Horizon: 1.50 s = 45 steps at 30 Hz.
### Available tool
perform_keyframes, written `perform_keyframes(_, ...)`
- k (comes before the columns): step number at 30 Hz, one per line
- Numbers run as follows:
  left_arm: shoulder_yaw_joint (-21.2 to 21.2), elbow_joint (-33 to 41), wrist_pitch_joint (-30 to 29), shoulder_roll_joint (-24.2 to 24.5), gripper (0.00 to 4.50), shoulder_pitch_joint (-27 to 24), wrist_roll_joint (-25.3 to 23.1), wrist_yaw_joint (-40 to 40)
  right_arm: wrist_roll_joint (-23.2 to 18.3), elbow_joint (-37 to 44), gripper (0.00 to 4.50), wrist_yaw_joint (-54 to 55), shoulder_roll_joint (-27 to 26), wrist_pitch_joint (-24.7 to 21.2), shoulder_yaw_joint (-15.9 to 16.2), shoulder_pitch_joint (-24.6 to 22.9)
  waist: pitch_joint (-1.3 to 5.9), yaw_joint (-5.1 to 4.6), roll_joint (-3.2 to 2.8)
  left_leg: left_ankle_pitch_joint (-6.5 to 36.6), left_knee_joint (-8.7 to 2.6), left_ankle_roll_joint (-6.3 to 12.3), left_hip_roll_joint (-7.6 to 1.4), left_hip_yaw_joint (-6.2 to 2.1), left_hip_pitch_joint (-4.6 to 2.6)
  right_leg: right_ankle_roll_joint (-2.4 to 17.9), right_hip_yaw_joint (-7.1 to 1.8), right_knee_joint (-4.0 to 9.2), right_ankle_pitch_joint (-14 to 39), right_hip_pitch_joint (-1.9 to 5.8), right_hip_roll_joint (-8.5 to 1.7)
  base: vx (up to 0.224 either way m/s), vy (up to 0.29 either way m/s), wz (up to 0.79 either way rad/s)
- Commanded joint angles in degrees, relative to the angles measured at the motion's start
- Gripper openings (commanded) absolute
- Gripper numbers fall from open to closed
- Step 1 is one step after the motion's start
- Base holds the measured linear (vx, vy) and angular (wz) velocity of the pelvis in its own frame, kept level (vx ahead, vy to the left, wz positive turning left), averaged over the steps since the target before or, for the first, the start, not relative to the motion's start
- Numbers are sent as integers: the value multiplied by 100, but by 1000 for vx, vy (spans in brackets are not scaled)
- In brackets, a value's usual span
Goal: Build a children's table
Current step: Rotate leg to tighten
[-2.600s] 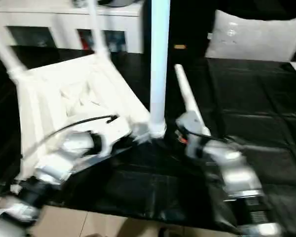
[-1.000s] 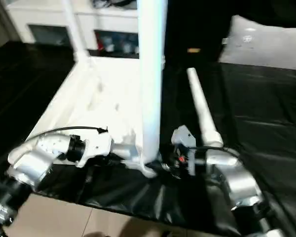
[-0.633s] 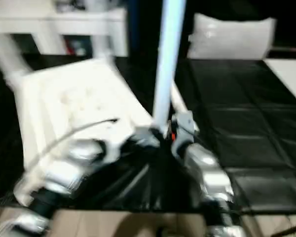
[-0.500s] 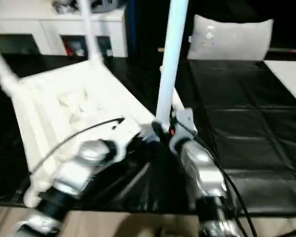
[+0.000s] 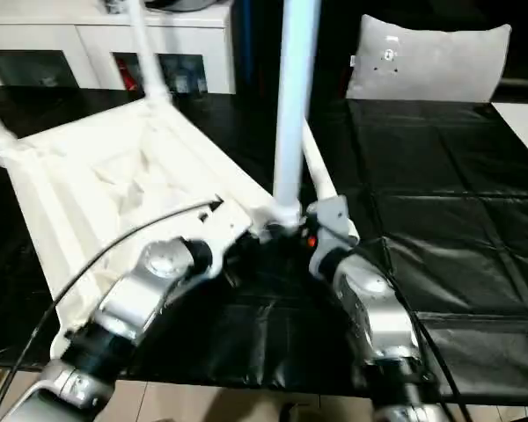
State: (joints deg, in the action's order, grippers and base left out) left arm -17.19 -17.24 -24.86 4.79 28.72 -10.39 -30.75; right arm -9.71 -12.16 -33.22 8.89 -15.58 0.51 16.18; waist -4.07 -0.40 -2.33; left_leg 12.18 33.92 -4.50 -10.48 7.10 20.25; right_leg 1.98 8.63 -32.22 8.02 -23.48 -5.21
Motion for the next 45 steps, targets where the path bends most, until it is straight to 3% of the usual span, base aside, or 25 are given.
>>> perform_keyframes(1, 306, -119, -12, 52, 0, 232, -69, 425, -195, 397, 443, -197, 182, -74, -44, -48, 406, 91, 80, 645, -338, 733, -146, 36, 137, 620, -303, 449, 2092, 443, -332, 0, 0, 0)
perform_keyframes(5, 432, -307, 117, 55, 0, 365, 55, 509, -320, 905, 443, -320, 356, -315, -66, -313, 442, 134, 107, 228, -300, 886, -143, 29, 184, 697, -312, 375, 1571, 468, -317, 0, 0, 0)
perform_keyframes(10, 251, -271, 356, 174, 0, 325, 177, 14, -312, 1160, 443, -324, 388, -361, 24, -511, 455, 178, 90, 80, -281, 1007, -166, 44, 170, 846, -308, 360, 1452, 429, -338, 0, 0, 0)
perform_keyframes(17, -52, -186, 772, 525, 0, 192, 271, -673, -327, 1297, 443, -525, 645, -305, 83, -545, 431, 262, 59, 362, -311, 837, -196, 49, 124, 718, -328, 387, 1774, 407, -347, 0, 0, 0)
perform_keyframes(18, -338, -50, 1131, 993, 0, 24, 311, -1455, -307, 1235, 443, -989, 1028, -161, 109, -453, 436, 296, 60, 427, -314, 800, -206, 44, 113, 717, -331, 382, 1809, 408, -357, 0, 0, 0)
perform_keyframes(22, -515, 9, 1412, 1329, 0, -72, 312, -1941, -314, 1185, 443, -1408, 1322, -75, 165, -388, 426, 348, 40, 501, -323, 775, -223, 52, 90, 772, -347, 362, 1719, 390, -352, 0, 0, 0)
perform_keyframes(29, -901, 26, 2397, 2232, 0, -186, 489, -3519, -230, 1049, 443, -2758, 2182, 319, 715, -313, 389, 468, 57, 909, -376, 598, -253, 71, 33, 711, -370, 387, 2096, 388, -376, 0, 0, 0)
perform_keyframes(32, -996, 116, 2555, 2424, 0, -179, 662, -4036, -245, 768, 443, -3072, 2157, 502, 855, -141, 376, 507, 59, 1039, -394, 506, -252, 79, 3, 689, -368, 411, 2329, 378, -387, 0, 0, 0)
perform_keyframes(36, -1046, 54, 2736, 2515, 0, -141, 632, -4228, -275, 484, 426, -3256, 2041, 603, 998, 92, 386, 531, 54, 1043, -405, 423, -290, 109, -31, 768, -377, 383, 2189, 371, -378, 0, 0, 0)
perform_keyframes(45, -1042, -94, 2943, 2545, 0, -52, 673, -4456, -422, 80, 342, -3739, 1884, 630, 1239, 414, 406, 521, 63, 799, -387, 473, -290, 149, 5, 916, -404, 306, 1819, 391, -374, 0, 0, 0)
